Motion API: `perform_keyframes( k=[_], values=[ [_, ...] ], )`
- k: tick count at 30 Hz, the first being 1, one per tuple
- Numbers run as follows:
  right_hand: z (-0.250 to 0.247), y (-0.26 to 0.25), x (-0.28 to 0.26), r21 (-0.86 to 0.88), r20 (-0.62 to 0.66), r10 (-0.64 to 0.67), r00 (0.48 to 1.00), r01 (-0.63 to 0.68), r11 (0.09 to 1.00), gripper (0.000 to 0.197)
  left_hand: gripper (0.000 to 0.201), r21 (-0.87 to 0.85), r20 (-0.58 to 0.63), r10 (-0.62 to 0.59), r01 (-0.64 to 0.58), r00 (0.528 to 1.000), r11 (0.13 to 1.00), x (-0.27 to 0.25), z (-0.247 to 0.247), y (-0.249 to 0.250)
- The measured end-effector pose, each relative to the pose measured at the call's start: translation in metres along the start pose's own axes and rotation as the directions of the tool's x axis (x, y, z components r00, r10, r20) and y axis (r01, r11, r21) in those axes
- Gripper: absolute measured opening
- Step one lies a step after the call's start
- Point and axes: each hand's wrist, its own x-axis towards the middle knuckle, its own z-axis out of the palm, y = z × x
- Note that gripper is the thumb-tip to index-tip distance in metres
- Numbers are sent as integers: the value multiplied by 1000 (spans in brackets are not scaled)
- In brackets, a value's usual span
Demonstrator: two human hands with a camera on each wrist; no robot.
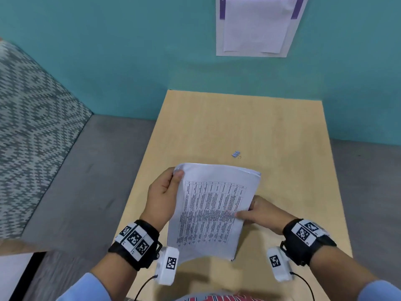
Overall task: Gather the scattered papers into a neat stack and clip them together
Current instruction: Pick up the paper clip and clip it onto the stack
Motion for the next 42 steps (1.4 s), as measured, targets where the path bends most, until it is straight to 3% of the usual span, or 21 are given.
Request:
perform_keyframes(
  k=[2,4,6,10,13,16,19,21,24,26,30,37,42],
  values=[
    [-20,1,22,-118,10,110,994,-108,987,26,43,42,-19,17,-17,1000,999,1,-8,-5],
    [-40,2,50,-128,-157,183,971,-204,971,20,27,124,-34,55,-50,998,991,2,-18,-4],
    [-54,-5,81,-30,-379,172,909,-198,980,10,21,207,-25,123,-116,992,972,4,-30,1],
    [-57,-34,144,96,-657,170,734,-143,985,39,22,365,17,238,-228,971,903,15,-58,6],
    [-59,-44,183,66,-749,205,630,-237,969,50,21,459,45,273,-263,961,849,24,-74,8],
    [-52,-47,204,11,-783,189,593,-290,957,46,20,488,78,293,-292,953,822,30,-82,10],
    [-47,-40,207,37,-822,156,547,-222,974,33,20,497,86,282,-286,956,819,34,-87,6],
    [-45,-33,197,192,-791,214,572,-100,976,22,20,494,76,274,-274,959,825,35,-87,3],
    [-40,-32,156,404,-579,212,788,51,913,11,20,484,76,275,-277,958,830,35,-82,6],
    [-36,-31,117,420,-513,153,844,92,903,21,21,469,90,272,-281,958,837,33,-79,11],
    [-37,-24,36,359,-594,28,804,234,903,53,22,407,149,266,-305,952,861,20,-69,28],
    [-24,-58,-101,275,-599,-199,776,432,859,39,19,409,263,353,-435,898,802,-20,-42,63],
    [10,-101,-175,55,-504,-441,742,538,841,33,23,373,347,406,-522,845,767,-55,-20,91]
  ],
)
